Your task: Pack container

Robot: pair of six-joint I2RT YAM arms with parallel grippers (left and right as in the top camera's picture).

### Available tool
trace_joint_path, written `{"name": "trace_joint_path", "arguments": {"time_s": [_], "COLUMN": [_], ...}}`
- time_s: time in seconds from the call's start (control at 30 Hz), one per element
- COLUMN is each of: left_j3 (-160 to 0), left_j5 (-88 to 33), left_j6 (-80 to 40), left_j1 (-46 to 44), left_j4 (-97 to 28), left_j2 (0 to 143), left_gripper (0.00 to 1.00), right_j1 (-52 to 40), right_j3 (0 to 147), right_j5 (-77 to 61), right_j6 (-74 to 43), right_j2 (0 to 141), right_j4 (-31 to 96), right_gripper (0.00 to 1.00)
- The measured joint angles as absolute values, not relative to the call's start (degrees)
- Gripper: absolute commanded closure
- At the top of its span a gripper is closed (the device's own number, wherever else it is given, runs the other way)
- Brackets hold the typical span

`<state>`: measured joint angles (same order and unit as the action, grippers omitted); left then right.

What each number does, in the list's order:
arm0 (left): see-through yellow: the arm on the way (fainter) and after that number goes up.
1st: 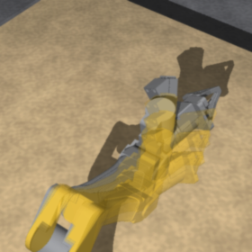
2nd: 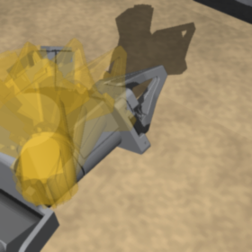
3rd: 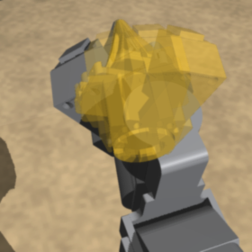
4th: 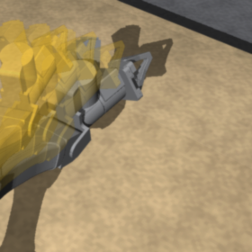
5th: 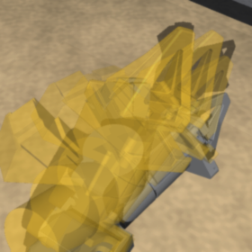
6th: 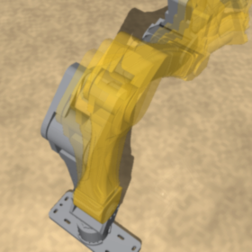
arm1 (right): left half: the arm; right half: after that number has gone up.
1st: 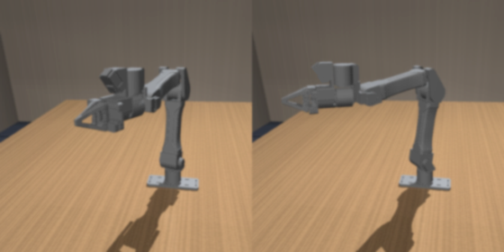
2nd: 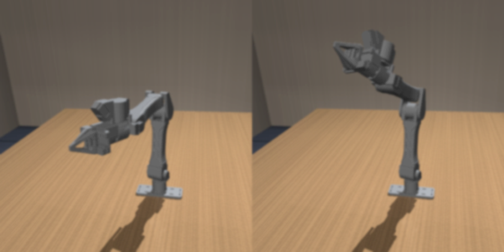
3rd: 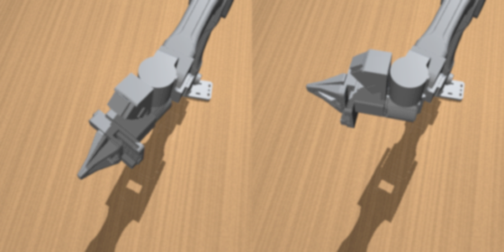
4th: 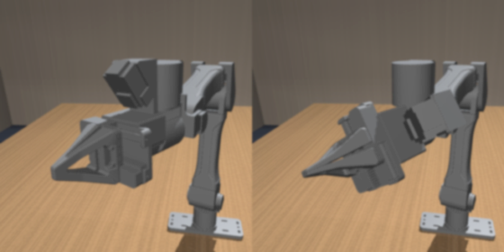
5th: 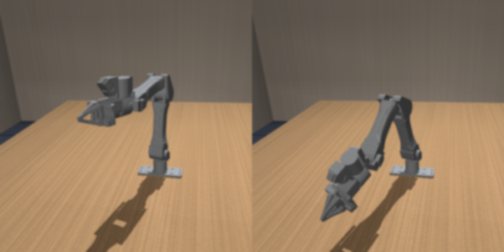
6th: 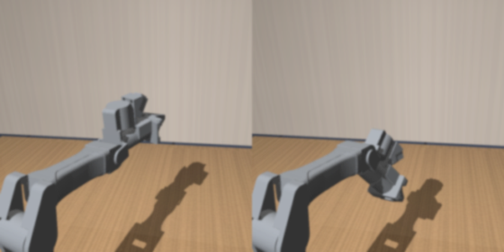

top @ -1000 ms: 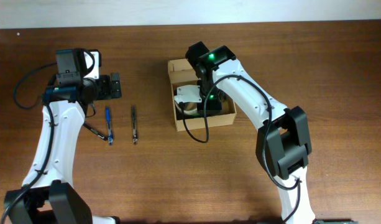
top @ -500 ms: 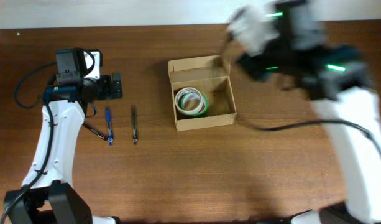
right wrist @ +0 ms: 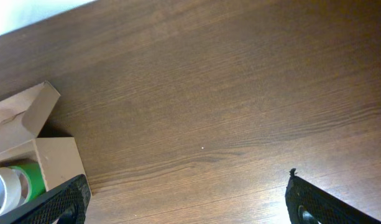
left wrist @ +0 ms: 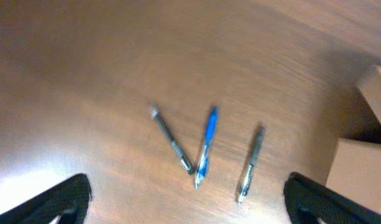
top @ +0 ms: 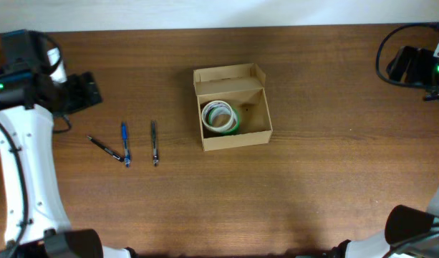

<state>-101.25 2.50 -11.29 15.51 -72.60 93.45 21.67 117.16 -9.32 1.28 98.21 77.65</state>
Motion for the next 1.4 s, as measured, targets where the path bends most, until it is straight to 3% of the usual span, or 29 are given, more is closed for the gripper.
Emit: {"name": "trace_joint_path", "arguments": {"time_s": [0.13, 0.27, 0.43, 0.73, 0.87, 0.97, 1.1, 1.2, 1.4], "left_j3": [-100.8, -95.9, -83.4, -73.6, -73.3, -73.2, -73.1, -73.1, -74.1], "left_j5": [3.1, 2.8, 1.8, 1.0, 1.5, 2.0, 2.5, 2.6, 0.5], "left_j6": [-22.3, -29.3, -31.9, -34.4, -35.4, -35.9, -36.3, -36.3, -33.7], "left_j1": [17.3, 17.0, 17.0, 17.0, 17.0, 17.0, 17.0, 17.0, 17.1], "left_j4": [-72.7, -68.2, -59.0, -48.9, -48.1, -47.7, -47.5, -47.4, -49.2], "left_j2": [99.0, 108.0, 115.0, 114.0, 113.7, 113.7, 113.7, 113.7, 113.5], "left_gripper": [0.16, 0.24, 0.28, 0.39, 0.64, 0.74, 0.81, 0.98, 0.98], "right_j1": [21.7, 21.7, 21.7, 21.7, 21.7, 21.7, 21.7, 21.7, 21.7], "right_j3": [117.2, 117.2, 117.2, 117.2, 117.2, 117.2, 117.2, 117.2, 117.2], "right_j5": [-9.7, -10.1, -10.1, -10.2, -10.2, -10.2, -10.2, -10.2, -10.2], "right_j6": [1.1, 1.0, 0.8, 0.5, 0.4, 0.4, 0.4, 0.4, 0.4], "right_j2": [99.3, 99.4, 99.5, 99.5, 99.5, 99.5, 99.5, 99.5, 99.5], "right_j4": [77.6, 77.6, 77.7, 77.8, 77.8, 77.8, 77.8, 77.8, 77.8], "right_gripper": [0.01, 0.01, 0.02, 0.01, 0.01, 0.01, 0.01, 0.01, 0.01]}}
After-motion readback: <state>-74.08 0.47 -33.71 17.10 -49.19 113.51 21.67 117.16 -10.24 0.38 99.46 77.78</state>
